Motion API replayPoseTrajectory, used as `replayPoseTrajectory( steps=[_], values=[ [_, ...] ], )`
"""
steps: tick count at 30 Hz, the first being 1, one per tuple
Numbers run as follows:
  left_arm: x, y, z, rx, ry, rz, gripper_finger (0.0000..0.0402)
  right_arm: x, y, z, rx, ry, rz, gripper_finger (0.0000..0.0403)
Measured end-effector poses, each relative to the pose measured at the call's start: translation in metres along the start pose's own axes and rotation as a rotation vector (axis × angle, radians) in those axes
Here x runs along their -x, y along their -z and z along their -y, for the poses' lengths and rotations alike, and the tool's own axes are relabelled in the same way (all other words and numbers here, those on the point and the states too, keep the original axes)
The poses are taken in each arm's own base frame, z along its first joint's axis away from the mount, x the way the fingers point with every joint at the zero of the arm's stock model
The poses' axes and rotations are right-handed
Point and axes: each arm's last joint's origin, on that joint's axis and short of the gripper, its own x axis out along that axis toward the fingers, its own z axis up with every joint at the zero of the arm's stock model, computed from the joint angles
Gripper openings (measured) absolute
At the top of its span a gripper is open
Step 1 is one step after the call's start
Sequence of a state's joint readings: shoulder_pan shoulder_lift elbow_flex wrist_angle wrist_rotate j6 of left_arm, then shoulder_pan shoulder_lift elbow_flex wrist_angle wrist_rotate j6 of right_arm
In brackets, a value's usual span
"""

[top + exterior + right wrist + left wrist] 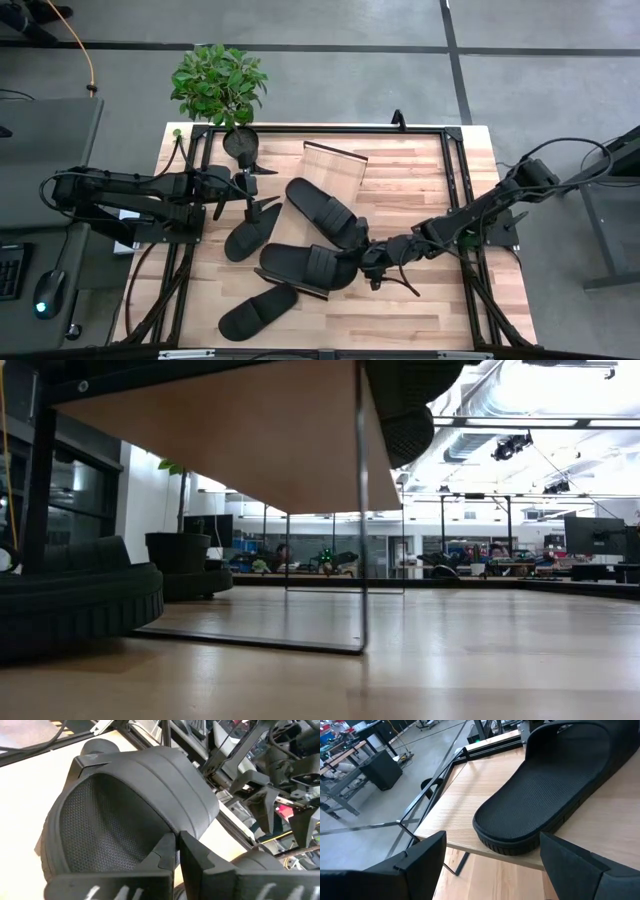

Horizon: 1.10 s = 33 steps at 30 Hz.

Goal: Pick and place slides into the shelf
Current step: Adjust the black slides on the shelf

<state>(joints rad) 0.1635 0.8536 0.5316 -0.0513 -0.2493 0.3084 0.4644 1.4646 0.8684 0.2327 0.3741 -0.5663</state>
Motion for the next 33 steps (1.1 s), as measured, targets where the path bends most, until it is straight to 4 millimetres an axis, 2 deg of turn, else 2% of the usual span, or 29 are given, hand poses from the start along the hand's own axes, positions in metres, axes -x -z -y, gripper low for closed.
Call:
replayPoseTrajectory(
  steps=[6,12,25,33],
  values=[
    [0.000,0.000,0.000,0.000,0.000,0.001,0.0303,-0.010,0.004,0.000,0.000,0.016,0.004,0.0000],
    [0.000,0.000,0.000,0.000,0.000,0.001,0.0303,-0.011,0.003,0.003,0.000,0.035,0.021,0.0000],
    [0.000,0.000,0.000,0.000,0.000,0.001,0.0303,-0.012,-0.025,0.022,0.022,0.050,0.030,0.0000],
    [0.000,0.000,0.000,0.001,0.000,0.001,0.0303,-0.033,-0.013,0.010,0.025,0.035,-0.028,0.0000]
  ],
)
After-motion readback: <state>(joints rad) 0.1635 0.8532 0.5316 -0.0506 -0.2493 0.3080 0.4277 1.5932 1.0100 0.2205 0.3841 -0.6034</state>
